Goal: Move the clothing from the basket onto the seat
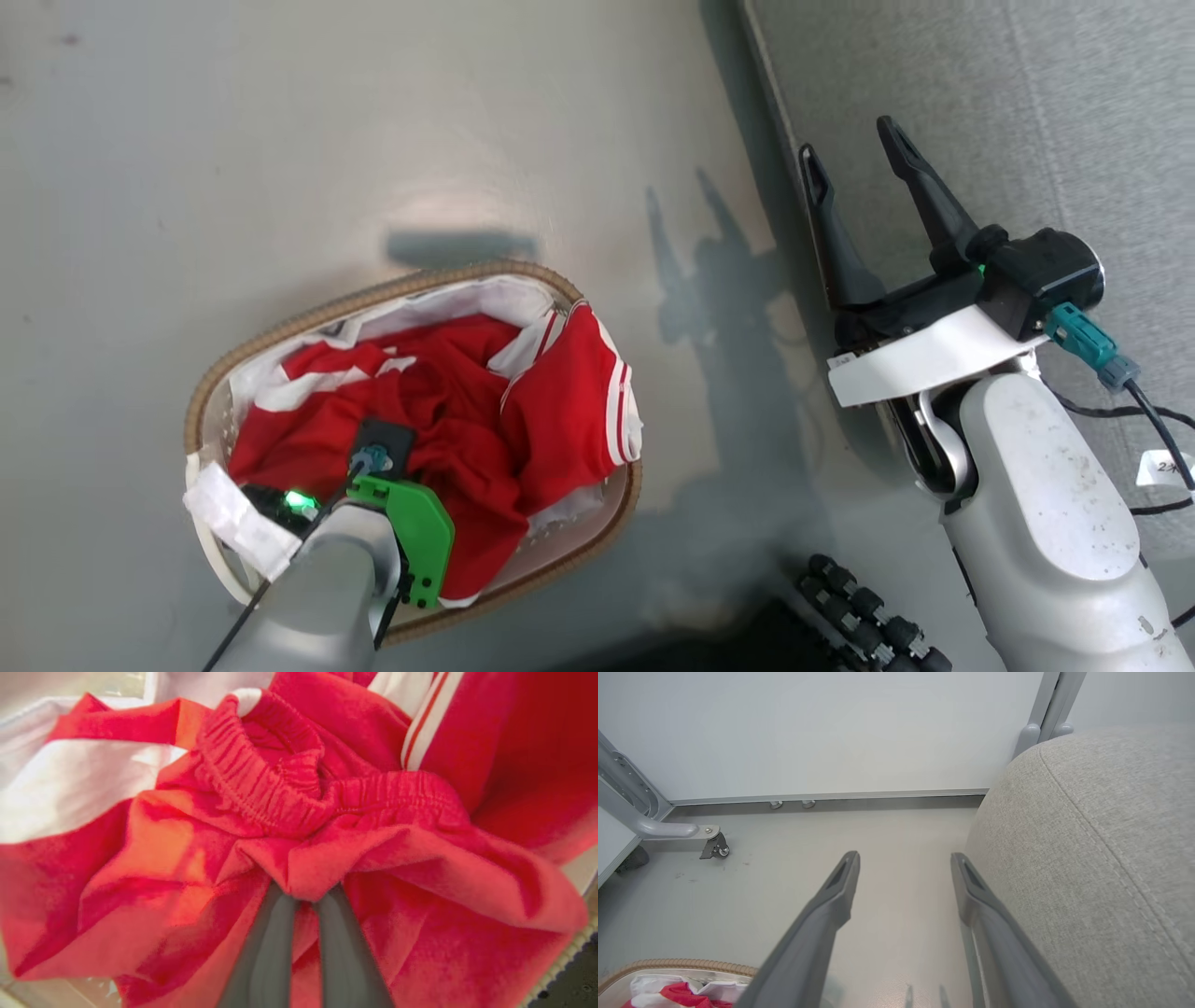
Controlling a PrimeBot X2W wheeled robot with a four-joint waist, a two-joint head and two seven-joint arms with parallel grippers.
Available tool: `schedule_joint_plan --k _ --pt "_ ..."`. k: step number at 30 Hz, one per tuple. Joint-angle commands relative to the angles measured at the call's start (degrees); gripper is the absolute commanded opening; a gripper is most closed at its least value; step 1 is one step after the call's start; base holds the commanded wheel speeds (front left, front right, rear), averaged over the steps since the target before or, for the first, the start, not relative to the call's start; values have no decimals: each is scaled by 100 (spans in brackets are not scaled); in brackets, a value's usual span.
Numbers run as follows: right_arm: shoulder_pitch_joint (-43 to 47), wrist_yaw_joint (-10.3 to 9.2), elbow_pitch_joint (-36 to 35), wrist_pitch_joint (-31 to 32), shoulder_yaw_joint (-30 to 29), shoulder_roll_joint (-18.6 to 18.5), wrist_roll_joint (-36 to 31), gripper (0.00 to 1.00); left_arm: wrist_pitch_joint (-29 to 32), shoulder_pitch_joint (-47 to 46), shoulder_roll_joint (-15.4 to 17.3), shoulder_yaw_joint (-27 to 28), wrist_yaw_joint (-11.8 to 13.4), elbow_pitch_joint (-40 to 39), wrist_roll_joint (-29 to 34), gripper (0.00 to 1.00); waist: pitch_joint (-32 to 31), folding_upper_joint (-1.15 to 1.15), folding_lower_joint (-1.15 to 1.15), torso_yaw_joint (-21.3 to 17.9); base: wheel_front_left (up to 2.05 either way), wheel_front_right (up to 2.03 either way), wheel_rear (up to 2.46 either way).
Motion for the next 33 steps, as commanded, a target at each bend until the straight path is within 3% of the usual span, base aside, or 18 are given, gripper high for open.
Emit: schedule_joint_plan --k 1,12,25,33 --pt "137 -4 50 -26 -41 -13 49 100 -64 128 3 27 -35 -6 -87 0 -454 0 0 -15 0 0 0" --pt "535 -5 273 -26 -246 -22 15 100 -348 617 -56 49 -15 -312 -288 0 -1344 0 0 299 0 0 0" --pt "1091 -5 481 -26 -263 -74 -7 100 -348 1379 -60 284 46 -1655 -237 0 -2463 0 0 811 0 0 0" --pt "1467 -5 563 -26 -321 -65 6 100 -347 1863 -59 764 29 -2542 -36 0 -3043 0 0 1015 0 0 0"
